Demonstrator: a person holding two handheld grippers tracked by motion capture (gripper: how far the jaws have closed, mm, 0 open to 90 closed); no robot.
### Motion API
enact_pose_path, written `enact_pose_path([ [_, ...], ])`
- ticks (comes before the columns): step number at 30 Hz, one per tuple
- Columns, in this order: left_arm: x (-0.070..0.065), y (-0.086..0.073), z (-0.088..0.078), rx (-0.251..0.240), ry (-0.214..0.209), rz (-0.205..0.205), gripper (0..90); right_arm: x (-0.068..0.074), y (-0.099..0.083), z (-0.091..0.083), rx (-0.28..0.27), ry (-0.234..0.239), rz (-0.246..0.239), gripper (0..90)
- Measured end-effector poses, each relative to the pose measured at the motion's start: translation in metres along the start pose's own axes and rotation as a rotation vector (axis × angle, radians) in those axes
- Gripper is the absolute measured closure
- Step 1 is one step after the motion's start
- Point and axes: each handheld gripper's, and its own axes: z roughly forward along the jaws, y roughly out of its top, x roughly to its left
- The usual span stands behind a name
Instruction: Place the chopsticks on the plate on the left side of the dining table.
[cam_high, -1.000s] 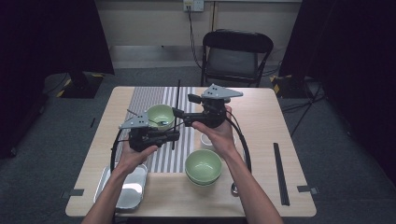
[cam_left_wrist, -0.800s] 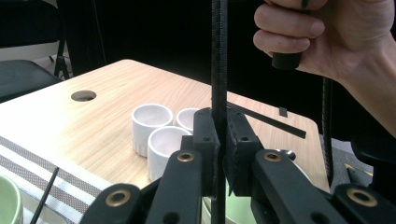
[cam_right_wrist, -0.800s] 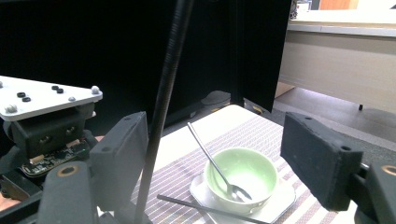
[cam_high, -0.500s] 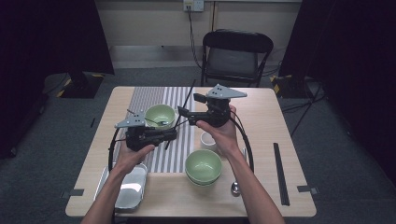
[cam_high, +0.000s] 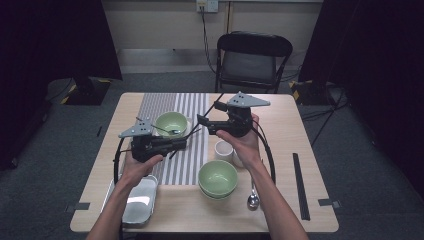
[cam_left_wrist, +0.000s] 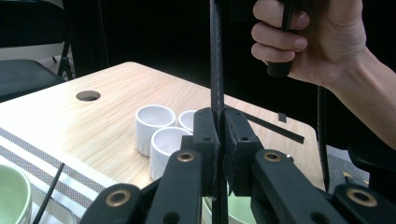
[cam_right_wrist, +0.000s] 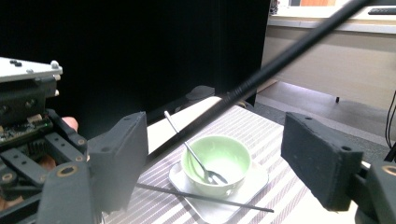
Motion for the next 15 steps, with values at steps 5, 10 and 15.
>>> enact_pose_path([
  [5,-0.0006,-0.0002,0.0009,0.004,-0.001,0.0,84.7,-0.0024,0.0004,-0.0032,-0.004,-0.015,0.0,21.6],
  [10,-0.0034,0.0001,0.0042,0.012,0.0,0.003,84.7,-0.0054,-0.0012,-0.0061,0.013,-0.031,-0.001,22.4],
  [15,-0.0024,-0.0007,0.0021,0.038,-0.002,0.026,84.7,-0.0097,-0.0063,-0.0085,0.018,-0.052,0.006,22.1],
])
